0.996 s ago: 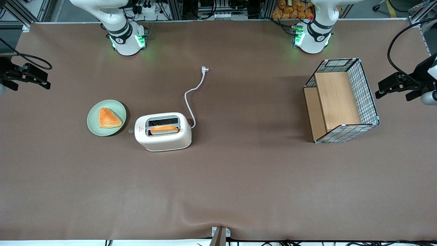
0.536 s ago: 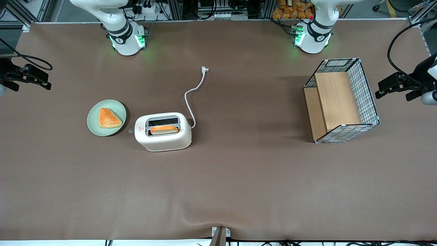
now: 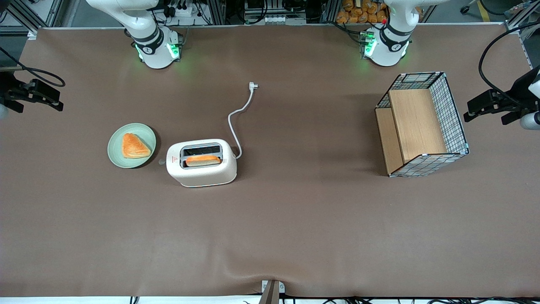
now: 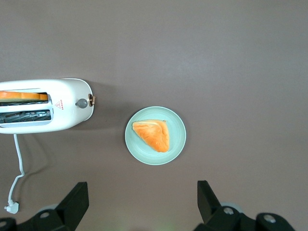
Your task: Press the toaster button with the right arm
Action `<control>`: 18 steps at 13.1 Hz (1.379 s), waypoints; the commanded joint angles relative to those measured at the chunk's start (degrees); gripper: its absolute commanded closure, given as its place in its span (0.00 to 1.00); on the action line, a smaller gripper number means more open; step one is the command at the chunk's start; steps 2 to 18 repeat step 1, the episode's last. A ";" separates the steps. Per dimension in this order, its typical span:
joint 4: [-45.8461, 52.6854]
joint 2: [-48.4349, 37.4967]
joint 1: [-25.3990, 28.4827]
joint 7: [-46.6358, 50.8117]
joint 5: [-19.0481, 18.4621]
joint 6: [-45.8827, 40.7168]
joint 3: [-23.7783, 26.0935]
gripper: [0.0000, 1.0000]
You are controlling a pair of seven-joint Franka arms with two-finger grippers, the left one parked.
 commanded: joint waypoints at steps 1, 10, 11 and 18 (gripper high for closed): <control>0.58 0.06 -0.87 0.13 0.48 -0.25 0.75 0.00; 0.58 0.06 -0.87 0.13 0.48 -0.25 0.75 0.00; 0.58 0.06 -0.87 0.13 0.48 -0.25 0.75 0.00; 0.58 0.06 -0.87 0.13 0.48 -0.25 0.75 0.00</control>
